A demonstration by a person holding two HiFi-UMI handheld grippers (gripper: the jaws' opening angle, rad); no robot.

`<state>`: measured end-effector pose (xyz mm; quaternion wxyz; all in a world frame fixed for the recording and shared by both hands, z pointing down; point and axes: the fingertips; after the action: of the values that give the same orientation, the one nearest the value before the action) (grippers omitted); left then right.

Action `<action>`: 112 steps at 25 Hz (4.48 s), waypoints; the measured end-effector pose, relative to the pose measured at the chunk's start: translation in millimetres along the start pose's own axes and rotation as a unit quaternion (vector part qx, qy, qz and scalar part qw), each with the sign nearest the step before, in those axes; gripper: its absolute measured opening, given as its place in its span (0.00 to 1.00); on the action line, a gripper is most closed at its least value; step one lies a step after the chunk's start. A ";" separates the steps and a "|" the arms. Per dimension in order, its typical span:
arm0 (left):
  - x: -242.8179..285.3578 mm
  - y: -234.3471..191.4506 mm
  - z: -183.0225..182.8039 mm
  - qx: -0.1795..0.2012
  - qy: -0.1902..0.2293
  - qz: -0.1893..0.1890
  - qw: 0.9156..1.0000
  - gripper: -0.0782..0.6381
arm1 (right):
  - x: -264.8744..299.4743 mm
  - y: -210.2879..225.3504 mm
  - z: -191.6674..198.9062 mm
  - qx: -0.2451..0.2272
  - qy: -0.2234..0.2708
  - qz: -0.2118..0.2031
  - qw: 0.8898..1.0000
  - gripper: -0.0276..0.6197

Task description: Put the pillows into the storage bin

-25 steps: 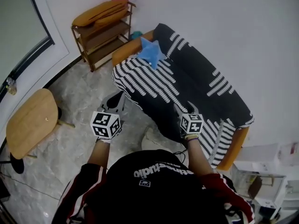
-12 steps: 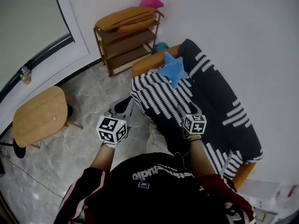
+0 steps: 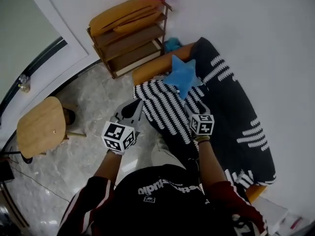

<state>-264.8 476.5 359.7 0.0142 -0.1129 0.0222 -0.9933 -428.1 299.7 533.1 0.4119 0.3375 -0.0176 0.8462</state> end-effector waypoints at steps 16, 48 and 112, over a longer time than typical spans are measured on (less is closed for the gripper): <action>175.9 -5.6 88.1 0.002 -0.100 0.040 0.994 0.11 | 183.0 129.2 87.4 0.066 -0.091 0.009 0.994 0.51; 197.1 -45.4 217.5 -0.045 -0.216 0.011 0.975 0.11 | 369.2 177.5 192.2 0.074 -0.176 0.050 0.980 0.46; -247.0 52.8 -12.6 0.002 0.071 0.038 0.997 0.11 | -223.1 -155.7 97.3 -0.019 0.034 0.057 0.998 0.18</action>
<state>-25.8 432.5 289.7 0.0509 -0.0415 0.0255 -0.9975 -167.0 219.6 438.7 0.3696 0.2987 -0.0387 0.8790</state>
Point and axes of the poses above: the fingertips, and each gripper's own axes: x forward along the fingers, y to its right, z out of its underside, and after that the axes turned 8 degrees about x, right-handed
